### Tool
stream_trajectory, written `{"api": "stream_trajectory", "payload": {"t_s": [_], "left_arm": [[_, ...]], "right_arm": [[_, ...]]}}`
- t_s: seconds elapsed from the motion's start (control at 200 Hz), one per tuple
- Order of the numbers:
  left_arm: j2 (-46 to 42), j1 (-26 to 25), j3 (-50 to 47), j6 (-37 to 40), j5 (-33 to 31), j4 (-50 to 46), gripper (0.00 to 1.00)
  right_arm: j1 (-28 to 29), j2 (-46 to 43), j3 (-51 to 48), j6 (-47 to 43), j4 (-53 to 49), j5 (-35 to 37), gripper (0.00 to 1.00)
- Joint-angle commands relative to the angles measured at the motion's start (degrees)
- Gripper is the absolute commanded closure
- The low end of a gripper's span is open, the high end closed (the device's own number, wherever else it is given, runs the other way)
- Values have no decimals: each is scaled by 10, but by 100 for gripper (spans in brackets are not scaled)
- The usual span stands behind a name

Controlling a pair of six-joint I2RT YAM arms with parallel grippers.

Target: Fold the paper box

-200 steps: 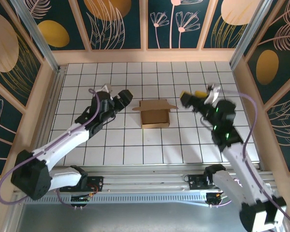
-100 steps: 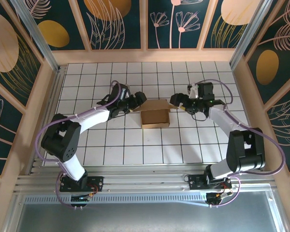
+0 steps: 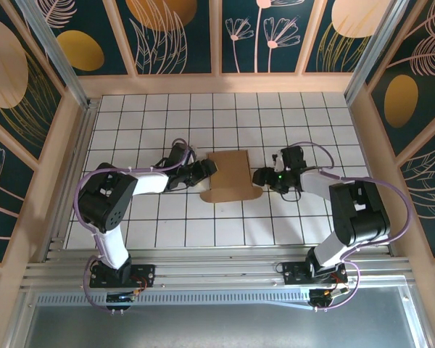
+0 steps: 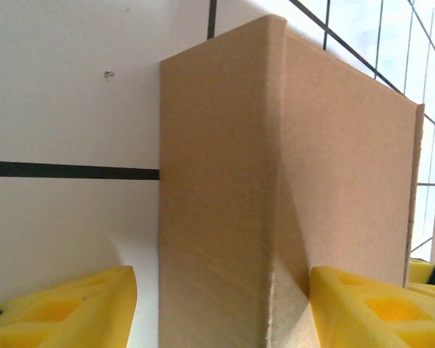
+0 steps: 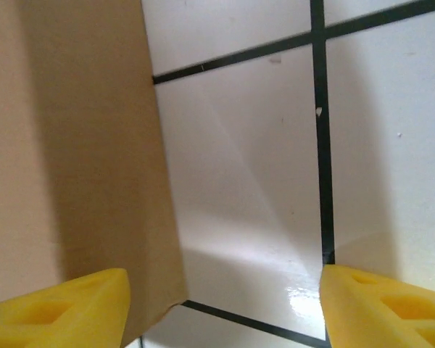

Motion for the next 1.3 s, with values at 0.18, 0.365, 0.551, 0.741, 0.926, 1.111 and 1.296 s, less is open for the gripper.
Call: {"api": "stream_trajectory", "payload": {"t_s": [0.18,0.365,0.551,0.741,0.926,1.111,1.296], "left_arm": [[14,-6,-30,6,-5,-21,45],[-31,-6,-1,36,-52,-71,24],[-49,-6,12,57,-70,-82,17],[-62,-6,-2,57,-43,-52,16],[-70,-6,-15,60,-29,-31,16],[-70,-6,-17,61,-33,-34,15],[-86,-5,-16,65,-37,-35,10]], "right_arm": [[29,-44,-4,-21,21,69,32],[-6,-134,9,-7,25,54,19],[-10,-93,35,36,31,-58,27],[7,-32,36,67,69,-84,37],[20,25,43,79,104,-74,52],[19,49,34,98,141,-69,68],[3,68,11,88,156,-89,71]]}}
